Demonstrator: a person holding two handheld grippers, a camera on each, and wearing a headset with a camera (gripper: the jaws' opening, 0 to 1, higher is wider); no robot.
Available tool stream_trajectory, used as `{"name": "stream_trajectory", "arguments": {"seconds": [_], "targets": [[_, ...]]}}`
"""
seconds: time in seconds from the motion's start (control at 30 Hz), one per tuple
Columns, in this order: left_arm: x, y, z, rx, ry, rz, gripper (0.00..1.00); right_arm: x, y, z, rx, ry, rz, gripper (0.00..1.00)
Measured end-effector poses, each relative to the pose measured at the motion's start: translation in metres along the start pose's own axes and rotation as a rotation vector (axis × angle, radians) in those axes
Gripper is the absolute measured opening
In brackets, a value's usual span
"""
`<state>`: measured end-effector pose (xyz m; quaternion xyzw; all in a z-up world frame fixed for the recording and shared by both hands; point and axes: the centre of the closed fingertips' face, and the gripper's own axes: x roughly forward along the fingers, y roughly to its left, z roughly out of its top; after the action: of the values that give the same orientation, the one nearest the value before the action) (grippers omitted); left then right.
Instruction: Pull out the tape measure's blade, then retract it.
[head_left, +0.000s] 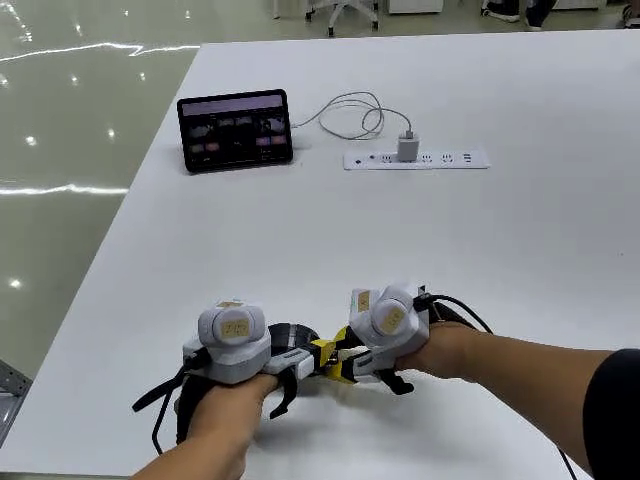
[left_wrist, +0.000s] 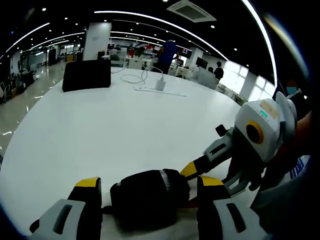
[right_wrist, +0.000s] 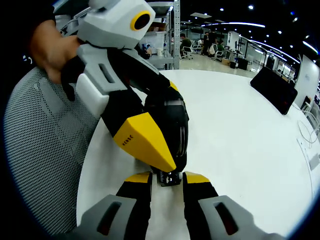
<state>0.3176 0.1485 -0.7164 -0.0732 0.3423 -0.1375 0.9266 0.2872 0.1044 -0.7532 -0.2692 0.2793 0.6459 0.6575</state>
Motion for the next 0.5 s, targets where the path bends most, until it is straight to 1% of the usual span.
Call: {"name": "stream_trajectory", "arguments": {"seconds": [0.03, 0.1, 0.13, 0.2, 0.23, 0.27, 0.3, 0.33, 0.37, 0.4, 0.43, 0.5], "targets": [[-0.001, 0.0, 0.002, 0.0, -0.005, 0.002, 0.76, 0.0, 0.0, 0.001, -0.002, -0.003, -0.001, 0.21], [-0.002, 0.001, 0.003, -0.002, -0.009, 0.003, 0.77, -0.001, 0.0, 0.002, 0.006, -0.006, -0.003, 0.24], [-0.003, 0.0, 0.003, -0.002, -0.005, -0.003, 0.78, -0.001, 0.001, 0.002, 0.027, -0.009, -0.001, 0.27], [-0.004, 0.001, 0.005, -0.005, -0.009, -0.009, 0.8, -0.002, 0.003, 0.005, 0.03, -0.024, 0.004, 0.35], [-0.004, 0.0, 0.005, -0.003, -0.01, -0.014, 0.84, -0.002, 0.003, 0.005, 0.032, -0.028, 0.005, 0.36], [-0.004, -0.002, 0.007, -0.014, -0.018, -0.031, 0.87, -0.003, 0.004, 0.005, 0.034, -0.027, 0.007, 0.36], [-0.004, -0.011, 0.01, -0.047, -0.026, -0.083, 0.9, -0.003, 0.003, 0.005, 0.039, -0.028, 0.006, 0.39], [-0.005, -0.009, 0.011, -0.033, -0.026, -0.071, 0.97, -0.003, 0.003, 0.005, 0.038, -0.027, 0.005, 0.41], [-0.007, -0.011, 0.014, -0.01, -0.033, -0.082, 1.0, -0.004, 0.003, 0.005, 0.046, -0.033, 0.004, 0.42], [-0.008, -0.011, 0.013, -0.013, -0.019, -0.078, 1.0, -0.005, 0.003, 0.005, 0.052, -0.035, 0.007, 0.43], [-0.009, -0.012, 0.013, -0.012, -0.011, -0.09, 1.0, -0.005, 0.002, 0.004, 0.058, -0.034, 0.007, 0.44], [-0.012, -0.012, 0.019, -0.005, -0.039, -0.102, 1.0, -0.006, 0.002, 0.002, 0.059, -0.031, 0.005, 0.45]]}}
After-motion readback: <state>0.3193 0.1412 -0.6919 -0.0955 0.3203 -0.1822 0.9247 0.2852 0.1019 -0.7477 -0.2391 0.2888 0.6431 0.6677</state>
